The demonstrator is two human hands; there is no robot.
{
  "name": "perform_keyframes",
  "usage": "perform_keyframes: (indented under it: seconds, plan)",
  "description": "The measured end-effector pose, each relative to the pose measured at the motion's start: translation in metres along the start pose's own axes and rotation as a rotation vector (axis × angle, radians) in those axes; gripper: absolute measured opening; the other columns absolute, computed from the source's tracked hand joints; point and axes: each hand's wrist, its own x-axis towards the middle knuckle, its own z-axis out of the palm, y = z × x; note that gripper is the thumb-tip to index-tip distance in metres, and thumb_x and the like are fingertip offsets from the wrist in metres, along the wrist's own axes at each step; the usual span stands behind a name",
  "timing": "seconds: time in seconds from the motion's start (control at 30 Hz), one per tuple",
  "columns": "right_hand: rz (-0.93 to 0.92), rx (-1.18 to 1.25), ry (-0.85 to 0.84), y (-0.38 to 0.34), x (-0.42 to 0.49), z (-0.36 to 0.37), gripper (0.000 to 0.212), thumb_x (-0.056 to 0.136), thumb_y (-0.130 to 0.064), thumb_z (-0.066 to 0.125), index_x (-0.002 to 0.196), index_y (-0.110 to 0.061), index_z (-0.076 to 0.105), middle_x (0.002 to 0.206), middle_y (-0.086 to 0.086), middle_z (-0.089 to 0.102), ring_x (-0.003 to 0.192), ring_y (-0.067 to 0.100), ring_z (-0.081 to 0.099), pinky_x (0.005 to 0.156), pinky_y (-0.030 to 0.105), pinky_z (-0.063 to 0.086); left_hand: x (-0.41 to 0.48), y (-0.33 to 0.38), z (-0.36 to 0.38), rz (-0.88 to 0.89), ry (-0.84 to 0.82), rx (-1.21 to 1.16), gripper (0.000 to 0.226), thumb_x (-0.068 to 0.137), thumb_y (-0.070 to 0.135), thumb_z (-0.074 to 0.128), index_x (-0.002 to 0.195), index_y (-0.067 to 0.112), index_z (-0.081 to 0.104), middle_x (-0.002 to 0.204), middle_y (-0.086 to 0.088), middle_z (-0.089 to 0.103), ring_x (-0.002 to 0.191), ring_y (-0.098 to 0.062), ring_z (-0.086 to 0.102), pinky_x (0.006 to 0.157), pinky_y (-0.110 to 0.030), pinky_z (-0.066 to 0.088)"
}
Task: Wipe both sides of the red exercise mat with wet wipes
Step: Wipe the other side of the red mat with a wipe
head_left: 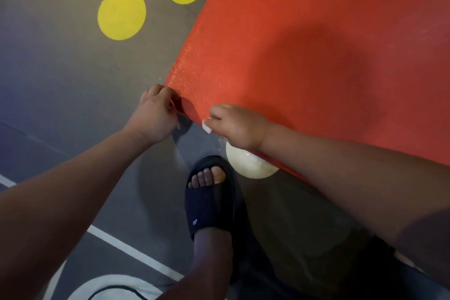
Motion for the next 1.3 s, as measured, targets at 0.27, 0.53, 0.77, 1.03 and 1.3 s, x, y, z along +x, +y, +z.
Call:
perform_keyframes:
  seconds: [0.27,0.53,0.77,1.03,1.3]
  plan:
    - [0.61,-0.177,0.43,0.092,0.002,-0.048,0.024,0.086,-0.021,0.051,0.099,-0.025,0.071,0.092,0.01,0.058,0.085,0.037,0.06,0.071,0.041,0.049,0.014,0.012,0.004,0.065,0.033,0.056,0.045,0.074,0.03,0.043,0.11,0.013,0.065,0.114,-0.017,0.055,0.112,-0.041,0.048,0.102,-0.044,0.038]
    - [0.313,-0.198,0.199,0.085,-0.049,-0.052,0.017,0.091,-0.024,0.053,0.103,-0.027,0.064,0.091,0.003,0.054,0.082,0.028,0.06,0.07,0.039,0.044,0.067,0.061,0.0,0.232,0.087,0.072,0.048,0.076,0.037,0.041,0.111,0.014,0.064,0.114,-0.017,0.057,0.11,-0.041,0.049,0.101,-0.042,0.035]
    - [0.797,-0.418,0.431,0.181,-0.086,-0.109,0.022,0.087,-0.028,0.047,0.102,-0.021,0.06,0.094,0.011,0.063,0.084,0.038,0.065,0.072,0.045,0.049,0.118,0.11,0.001,0.329,0.068,0.147,0.048,0.076,0.037,0.046,0.115,0.015,0.063,0.12,-0.014,0.059,0.117,-0.04,0.049,0.106,-0.045,0.034]
    - [0.808,-0.271,0.495,0.162,-0.075,-0.091,0.027,0.085,-0.025,0.049,0.107,-0.024,0.064,0.099,0.005,0.065,0.092,0.032,0.064,0.078,0.04,0.045,0.159,0.167,-0.006,0.305,0.02,0.261,0.078,0.072,0.063,0.059,0.137,0.02,0.051,0.14,-0.019,0.048,0.136,-0.039,0.037,0.113,-0.044,0.024]
    - [0.993,-0.47,0.534,0.222,-0.108,-0.126,0.026,0.092,-0.031,0.046,0.109,-0.027,0.065,0.101,0.007,0.064,0.099,0.034,0.06,0.083,0.043,0.042,0.173,0.185,-0.002,0.135,-0.109,0.308,0.107,0.07,0.067,0.077,0.153,0.019,0.028,0.158,-0.021,0.03,0.15,-0.037,0.021,0.12,-0.049,0.015]
